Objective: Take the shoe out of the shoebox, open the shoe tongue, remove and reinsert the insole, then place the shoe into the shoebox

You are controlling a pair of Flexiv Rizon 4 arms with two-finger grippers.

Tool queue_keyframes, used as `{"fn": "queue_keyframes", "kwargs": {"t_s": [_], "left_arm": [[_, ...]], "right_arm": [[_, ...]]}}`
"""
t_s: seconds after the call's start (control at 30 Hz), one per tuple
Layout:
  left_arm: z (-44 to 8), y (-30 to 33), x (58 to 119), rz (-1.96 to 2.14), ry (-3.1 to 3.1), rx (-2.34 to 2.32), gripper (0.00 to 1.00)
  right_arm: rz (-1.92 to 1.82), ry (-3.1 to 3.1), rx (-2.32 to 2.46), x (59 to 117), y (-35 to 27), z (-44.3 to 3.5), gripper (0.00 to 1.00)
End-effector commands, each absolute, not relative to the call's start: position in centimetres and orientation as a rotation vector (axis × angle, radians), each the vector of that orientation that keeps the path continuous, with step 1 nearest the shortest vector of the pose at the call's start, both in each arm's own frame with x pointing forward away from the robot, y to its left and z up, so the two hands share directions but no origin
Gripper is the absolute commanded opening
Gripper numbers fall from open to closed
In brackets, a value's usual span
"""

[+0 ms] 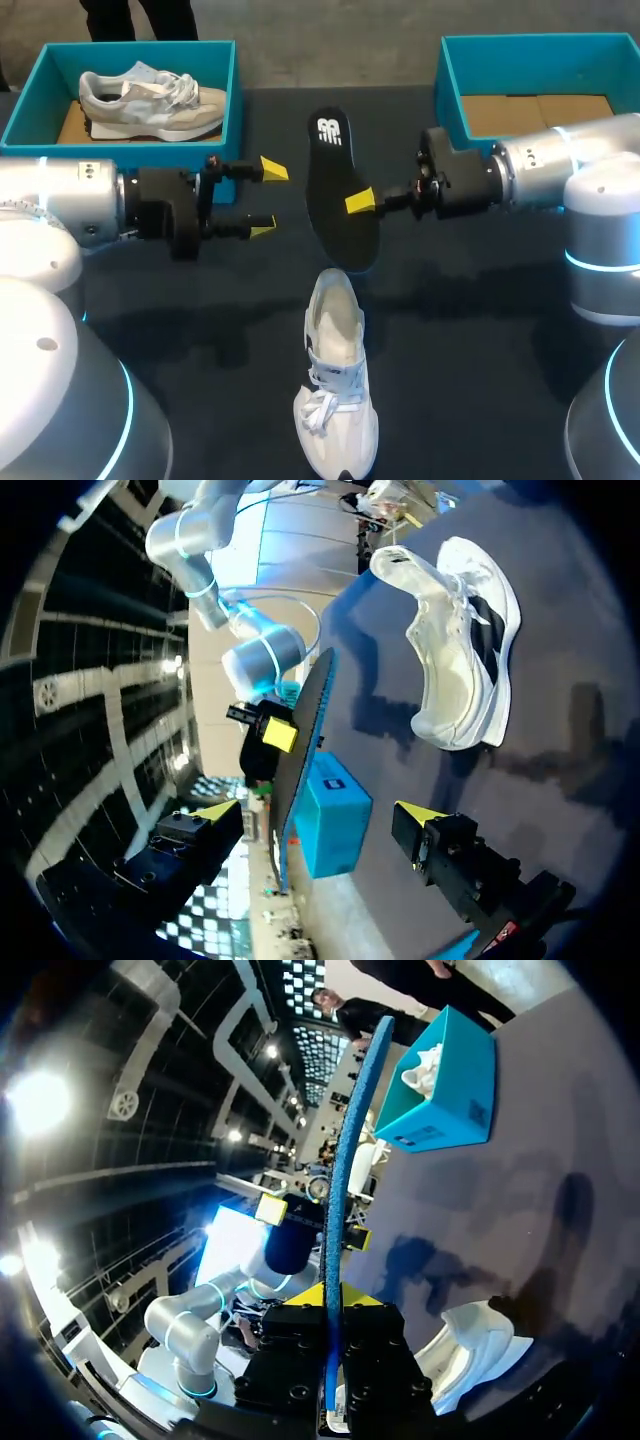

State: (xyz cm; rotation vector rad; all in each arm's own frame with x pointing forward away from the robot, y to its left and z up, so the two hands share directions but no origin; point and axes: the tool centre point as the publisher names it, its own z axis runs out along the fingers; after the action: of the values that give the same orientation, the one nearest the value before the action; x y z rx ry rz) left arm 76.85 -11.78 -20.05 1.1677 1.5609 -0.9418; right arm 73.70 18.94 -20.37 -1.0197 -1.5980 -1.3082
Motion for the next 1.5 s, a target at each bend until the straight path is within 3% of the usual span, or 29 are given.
{"fn": "queue_keyframes", "kwargs": {"t_s": [0.03, 1.5], "left_arm": [[-19.9, -12.1, 75.2, -0.798, 1.875, 1.120, 1.00], [-23.5, -8.6, 74.9, -0.678, 2.647, 1.037, 1.00]], "right_arm": [[-1.334, -1.609, -1.042, 73.0, 17.8, -20.4, 0.00], [-1.517, -1.707, -1.050, 71.7, 17.9, -24.7, 0.00]]}}
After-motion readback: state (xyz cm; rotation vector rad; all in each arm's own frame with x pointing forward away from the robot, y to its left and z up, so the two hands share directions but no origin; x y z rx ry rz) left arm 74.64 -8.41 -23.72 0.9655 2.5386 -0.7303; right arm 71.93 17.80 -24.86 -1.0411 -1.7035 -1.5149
